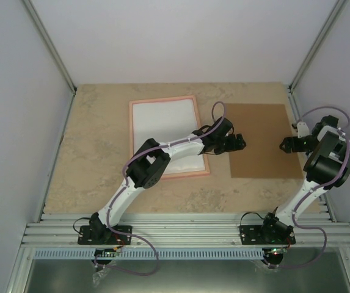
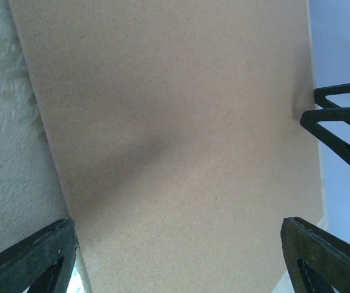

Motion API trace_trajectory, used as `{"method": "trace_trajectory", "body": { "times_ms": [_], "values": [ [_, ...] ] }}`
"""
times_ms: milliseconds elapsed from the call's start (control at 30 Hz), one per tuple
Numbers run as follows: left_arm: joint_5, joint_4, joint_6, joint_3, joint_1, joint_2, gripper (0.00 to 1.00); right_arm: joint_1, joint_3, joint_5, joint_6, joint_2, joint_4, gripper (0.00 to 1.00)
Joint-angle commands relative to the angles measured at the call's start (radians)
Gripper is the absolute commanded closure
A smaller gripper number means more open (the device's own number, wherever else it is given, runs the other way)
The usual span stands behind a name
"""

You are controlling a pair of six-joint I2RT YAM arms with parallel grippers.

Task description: Put the photo into the frame

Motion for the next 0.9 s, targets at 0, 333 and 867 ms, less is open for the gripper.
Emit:
{"method": "trace_trajectory", "body": {
  "times_ms": [0,333,867],
  "values": [
    [0.046,0.134,0.054,0.033,-0.016,-0.093,0.07,0.06,-0.092,-0.101,0.021,0.049,-0.148,0.15],
    [0.049,0.17,0.045,-0.194,0.028,-0.251,0.07,0.14,-0.14,-0.136,0.049,0.002,-0.128,0.16],
    [0.053,0.098,0.147,-0.444,0.116,-0.439,0.07,0.296,-0.187,-0.247,0.117,-0.02,-0.098,0.16]
  ]
}}
